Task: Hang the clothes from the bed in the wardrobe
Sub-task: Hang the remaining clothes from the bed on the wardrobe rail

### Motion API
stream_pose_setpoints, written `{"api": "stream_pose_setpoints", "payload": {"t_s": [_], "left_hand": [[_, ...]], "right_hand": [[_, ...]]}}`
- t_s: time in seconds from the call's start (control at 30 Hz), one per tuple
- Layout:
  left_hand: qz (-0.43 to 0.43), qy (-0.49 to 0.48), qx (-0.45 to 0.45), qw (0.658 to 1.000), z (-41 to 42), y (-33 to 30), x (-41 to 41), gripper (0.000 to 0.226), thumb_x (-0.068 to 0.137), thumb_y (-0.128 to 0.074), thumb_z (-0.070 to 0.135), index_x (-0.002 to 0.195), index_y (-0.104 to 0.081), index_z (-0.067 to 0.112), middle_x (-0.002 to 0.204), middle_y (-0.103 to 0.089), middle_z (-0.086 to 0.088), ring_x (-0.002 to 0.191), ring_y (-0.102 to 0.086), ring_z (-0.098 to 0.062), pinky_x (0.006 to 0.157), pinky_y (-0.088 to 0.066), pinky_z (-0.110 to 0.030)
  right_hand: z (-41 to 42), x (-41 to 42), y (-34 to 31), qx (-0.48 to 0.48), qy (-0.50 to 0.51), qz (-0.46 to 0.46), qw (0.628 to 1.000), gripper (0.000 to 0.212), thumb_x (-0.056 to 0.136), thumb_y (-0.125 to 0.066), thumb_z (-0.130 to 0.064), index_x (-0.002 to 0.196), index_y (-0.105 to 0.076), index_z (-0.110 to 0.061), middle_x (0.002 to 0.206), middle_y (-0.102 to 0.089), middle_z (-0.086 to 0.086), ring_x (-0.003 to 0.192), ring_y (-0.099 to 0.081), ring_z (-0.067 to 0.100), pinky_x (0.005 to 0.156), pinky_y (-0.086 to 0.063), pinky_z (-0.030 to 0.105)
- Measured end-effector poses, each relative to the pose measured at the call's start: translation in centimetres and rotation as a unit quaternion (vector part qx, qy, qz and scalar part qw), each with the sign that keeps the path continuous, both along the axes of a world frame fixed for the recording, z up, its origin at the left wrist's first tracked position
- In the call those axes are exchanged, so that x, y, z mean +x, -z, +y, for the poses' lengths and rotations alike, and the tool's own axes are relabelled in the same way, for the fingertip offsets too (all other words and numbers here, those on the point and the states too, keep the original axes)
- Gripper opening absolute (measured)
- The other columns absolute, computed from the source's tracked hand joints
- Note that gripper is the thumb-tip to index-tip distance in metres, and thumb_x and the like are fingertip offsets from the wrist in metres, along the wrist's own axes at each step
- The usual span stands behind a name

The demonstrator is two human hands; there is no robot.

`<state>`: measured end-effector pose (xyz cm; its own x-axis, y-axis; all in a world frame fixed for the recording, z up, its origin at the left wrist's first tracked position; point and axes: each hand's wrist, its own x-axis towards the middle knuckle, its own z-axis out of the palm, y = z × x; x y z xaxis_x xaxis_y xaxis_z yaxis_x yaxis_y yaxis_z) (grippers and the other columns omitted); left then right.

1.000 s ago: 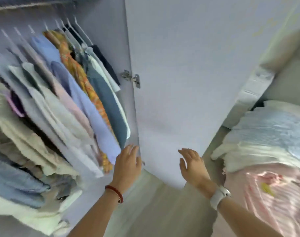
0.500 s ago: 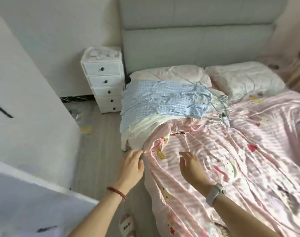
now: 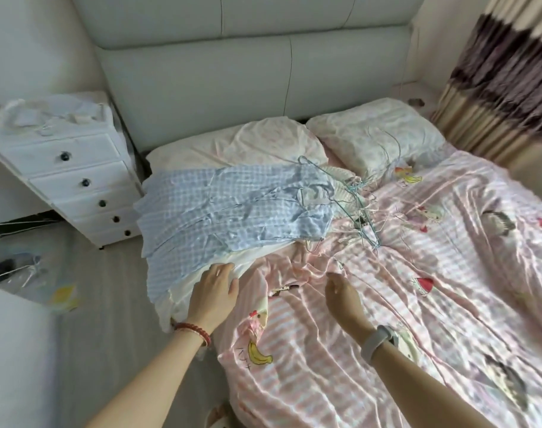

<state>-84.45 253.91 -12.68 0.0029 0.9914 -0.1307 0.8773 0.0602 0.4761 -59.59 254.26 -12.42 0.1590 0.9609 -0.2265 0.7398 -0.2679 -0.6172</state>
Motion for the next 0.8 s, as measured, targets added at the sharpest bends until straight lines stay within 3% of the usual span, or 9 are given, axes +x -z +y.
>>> {"api": "stream_pose_setpoints", "payload": {"t_s": [0.07,0.23,0.33,0.47,0.53,0.6,0.67,0.8], "left_hand": [[0.018,0.019,-0.011,1.000,2.9,1.3,0.1,0.038,0.096,-0.040,0.024,0.133,-0.042,0.015,0.137,-0.043,-0.003,0.123,-0.043,-0.021,0.097,-0.039,-0.032],[0.043,0.028,-0.021,0.998,10.4,6.8,1.5,0.037,0.095,-0.044,0.023,0.131,-0.046,0.017,0.135,-0.045,-0.001,0.117,-0.045,-0.022,0.089,-0.041,-0.032],[0.077,0.032,-0.054,0.995,14.1,10.8,2.4,0.036,0.094,-0.047,0.021,0.130,-0.047,0.014,0.135,-0.043,-0.004,0.120,-0.043,-0.025,0.090,-0.042,-0.036],[0.126,0.060,-0.076,0.987,17.2,14.5,3.3,0.041,0.088,-0.058,0.017,0.127,-0.051,0.007,0.134,-0.046,-0.015,0.121,-0.044,-0.032,0.089,-0.041,-0.045],[0.149,0.064,-0.073,0.984,18.4,15.8,3.4,0.045,0.080,-0.068,0.014,0.122,-0.055,0.004,0.127,-0.051,-0.018,0.113,-0.050,-0.036,0.087,-0.041,-0.048],[0.174,0.063,-0.060,0.981,19.5,16.7,3.2,0.046,0.070,-0.077,0.013,0.112,-0.061,0.004,0.116,-0.057,-0.018,0.104,-0.056,-0.035,0.082,-0.043,-0.047],[0.181,0.070,-0.038,0.980,20.6,17.2,2.8,0.037,0.062,-0.081,0.008,0.096,-0.068,0.004,0.098,-0.063,-0.017,0.087,-0.061,-0.035,0.072,-0.045,-0.045],[0.137,0.085,-0.007,0.987,21.8,17.4,1.9,0.011,0.069,-0.076,0.002,0.075,-0.067,-0.001,0.072,-0.060,-0.017,0.065,-0.060,-0.035,0.059,-0.047,-0.042]], "right_hand": [[3.3,0.3,1.2,-0.002,0.029,0.013,1.000,0.029,0.093,-0.039,-0.005,0.116,-0.055,0.002,0.115,-0.059,0.022,0.104,-0.057,0.036,0.075,-0.037,0.027],[12.6,1.7,6.9,-0.034,0.088,0.042,0.995,0.024,0.091,-0.039,-0.002,0.102,-0.056,0.010,0.101,-0.062,0.029,0.096,-0.057,0.043,0.080,-0.044,0.041],[17.2,3.0,11.4,-0.084,0.108,0.059,0.989,0.024,0.090,-0.036,-0.001,0.097,-0.057,0.009,0.091,-0.061,0.027,0.090,-0.055,0.041,0.070,-0.039,0.036],[21.5,4.7,16.0,-0.116,0.148,0.095,0.977,0.042,0.095,-0.035,-0.012,0.135,-0.037,0.002,0.137,-0.044,0.021,0.125,-0.042,0.032,0.099,-0.034,0.033],[23.6,5.5,17.7,-0.126,0.179,0.127,0.967,0.043,0.095,-0.035,-0.017,0.135,-0.037,-0.001,0.134,-0.046,0.017,0.124,-0.042,0.031,0.105,-0.035,0.038],[25.1,5.9,19.1,-0.144,0.224,0.200,0.943,0.032,0.093,-0.035,-0.019,0.118,-0.046,-0.002,0.100,-0.054,0.013,0.095,-0.053,0.027,0.086,-0.046,0.040],[26.2,6.0,19.9,-0.146,0.268,0.270,0.913,0.024,0.092,-0.035,-0.019,0.101,-0.050,-0.003,0.082,-0.048,0.011,0.068,-0.048,0.020,0.063,-0.044,0.033],[27.2,5.1,21.0,-0.136,0.293,0.280,0.904,0.023,0.093,-0.041,-0.027,0.088,-0.046,-0.006,0.074,-0.045,0.006,0.060,-0.049,0.016,0.048,-0.049,0.025]]}}
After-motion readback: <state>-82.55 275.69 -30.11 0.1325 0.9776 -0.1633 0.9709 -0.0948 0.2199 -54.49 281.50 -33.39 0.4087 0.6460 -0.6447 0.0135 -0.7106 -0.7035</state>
